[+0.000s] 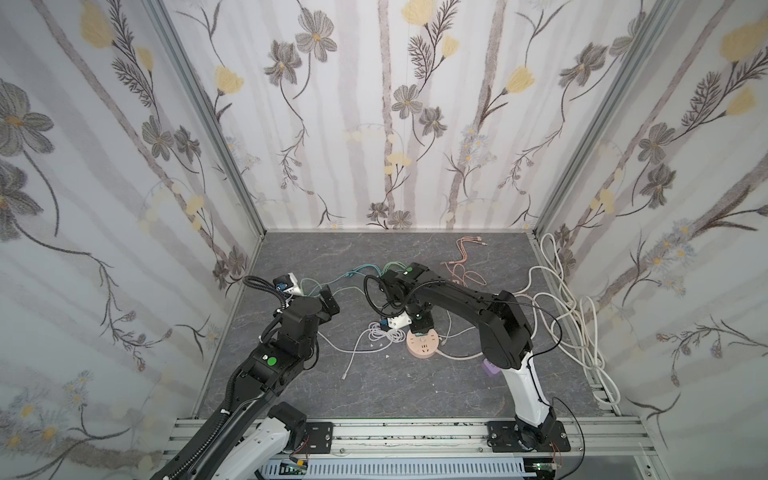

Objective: Insert the plug
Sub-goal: 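Push the teal charger into the pink round socket and open the right gripper, then raise the right gripper while the left gripper reaches toward the white cable coil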

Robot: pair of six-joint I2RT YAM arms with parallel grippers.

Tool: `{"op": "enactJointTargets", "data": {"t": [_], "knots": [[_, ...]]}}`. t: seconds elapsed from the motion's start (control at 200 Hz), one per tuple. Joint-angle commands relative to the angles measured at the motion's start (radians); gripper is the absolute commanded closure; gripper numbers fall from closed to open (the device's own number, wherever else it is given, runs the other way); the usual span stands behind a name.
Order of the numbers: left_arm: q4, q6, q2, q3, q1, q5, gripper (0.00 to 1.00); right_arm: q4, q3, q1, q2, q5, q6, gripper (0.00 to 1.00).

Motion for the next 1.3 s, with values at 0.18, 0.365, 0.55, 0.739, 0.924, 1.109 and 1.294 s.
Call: {"op": "enactJointTargets", "data": {"t": [0.18,0.365,0.55,0.739,0.924,1.109,1.294], "knots": [[0.014,0.001,0.029,0.025,0.001,0.009,0.0,0.112,0.025,-0.041,0.006,0.167,0.108,0.67],[0.013,0.001,0.026,0.021,0.002,0.002,0.0,0.153,0.053,-0.072,0.012,0.148,0.054,0.59],[-0.008,0.001,0.038,0.017,0.002,-0.016,0.0,0.13,0.042,-0.071,-0.043,0.053,0.057,0.01],[-0.038,-0.003,0.069,0.027,0.002,-0.029,0.0,0.141,-0.074,-0.071,-0.172,-0.009,0.03,0.01],[-0.125,-0.071,0.156,0.075,0.011,-0.067,0.0,0.244,-0.23,-0.077,-0.333,-0.072,0.03,0.01],[-0.131,-0.099,0.253,0.105,0.027,-0.019,0.0,0.437,-0.394,-0.082,-0.524,-0.15,0.115,0.01],[-0.084,-0.144,0.283,0.084,0.046,0.018,0.0,0.76,-0.613,-0.081,-0.71,-0.133,0.311,0.01]]}}
